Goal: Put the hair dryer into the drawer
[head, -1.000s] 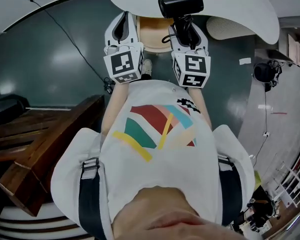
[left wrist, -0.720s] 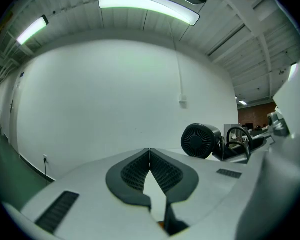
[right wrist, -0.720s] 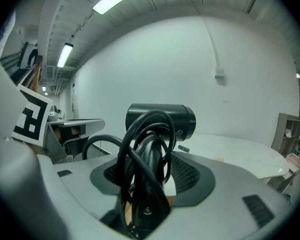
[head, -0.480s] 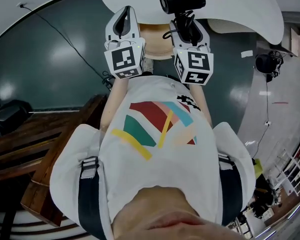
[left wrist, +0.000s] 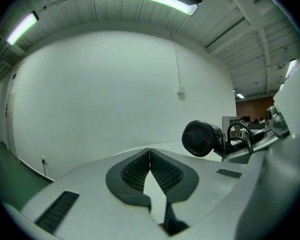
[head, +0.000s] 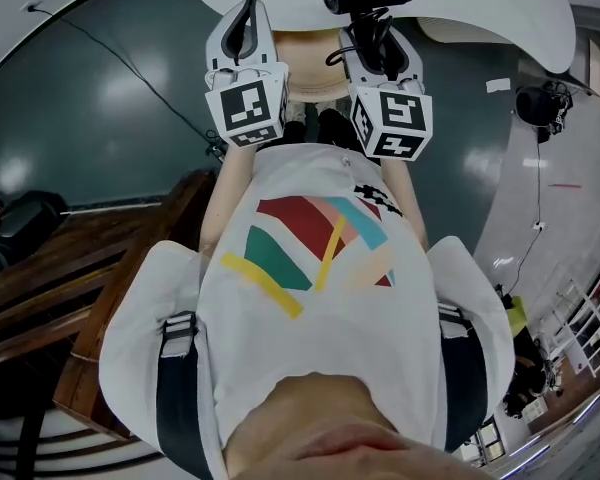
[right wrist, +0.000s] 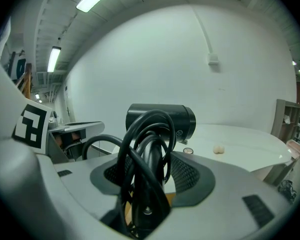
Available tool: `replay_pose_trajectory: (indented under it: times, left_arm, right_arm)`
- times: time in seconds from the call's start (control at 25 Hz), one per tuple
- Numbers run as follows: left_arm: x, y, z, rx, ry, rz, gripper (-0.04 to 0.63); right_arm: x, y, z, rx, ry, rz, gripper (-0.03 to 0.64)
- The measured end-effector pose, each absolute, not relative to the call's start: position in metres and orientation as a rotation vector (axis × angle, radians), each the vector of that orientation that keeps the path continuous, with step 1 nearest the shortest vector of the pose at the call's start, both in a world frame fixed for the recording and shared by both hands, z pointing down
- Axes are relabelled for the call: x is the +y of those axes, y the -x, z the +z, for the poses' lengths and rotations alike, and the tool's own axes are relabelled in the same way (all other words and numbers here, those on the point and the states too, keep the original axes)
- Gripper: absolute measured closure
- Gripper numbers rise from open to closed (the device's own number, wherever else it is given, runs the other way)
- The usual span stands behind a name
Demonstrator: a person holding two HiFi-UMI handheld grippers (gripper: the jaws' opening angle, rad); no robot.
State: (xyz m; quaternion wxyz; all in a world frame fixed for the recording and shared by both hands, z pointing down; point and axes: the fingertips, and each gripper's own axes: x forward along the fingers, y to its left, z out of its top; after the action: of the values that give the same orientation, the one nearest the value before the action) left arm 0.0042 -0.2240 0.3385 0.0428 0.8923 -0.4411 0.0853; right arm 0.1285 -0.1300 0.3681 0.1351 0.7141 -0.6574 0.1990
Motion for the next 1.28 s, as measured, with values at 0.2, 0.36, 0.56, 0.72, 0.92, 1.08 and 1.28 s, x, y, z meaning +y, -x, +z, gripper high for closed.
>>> replay_pose_trajectory:
  times: [0.2,0.36,0.56,0.72,0.92,1.08,1.28]
  left_arm:
    - [-0.216,-0.011,0.326,-1.371,-2.771,0.265,0.578]
    - [-0.215,-0.011,0.325,-1.365,-2.771,0.266,0.578]
    - [-0.217,-0.015,0.327,-1.366,-2.778,0.27,0.578]
    - [-0.22,-0.016,0.326,-1.371,-2.774,0.254,0.58]
    - [-0.22,-0.018,0.337,-1.357,-2.757,0.272,0.579]
    - [-0.217,-0.01,0.349,-1.346,-2.724,0.281,0.58]
    - [-0.215,-0.004,0.363,-1.346,-2.69,0.305,0.579]
  right_arm:
    - [-0.13,-0.133,0.365,-1.93,-2.065,0.578,0.377]
    - [-0.134,-0.13,0.36,-1.959,-2.063,0.571,0.377]
    - [-0.135,-0.13,0.365,-1.961,-2.054,0.588,0.377]
    - [-0.133,-0.13,0.369,-1.95,-2.039,0.624,0.377]
    - [-0.13,-0.132,0.381,-1.921,-1.994,0.694,0.377]
    - [-0.118,-0.121,0.396,-1.889,-1.943,0.758,0.377]
    - [-0.104,-0.11,0.421,-1.859,-1.86,0.833,0.377]
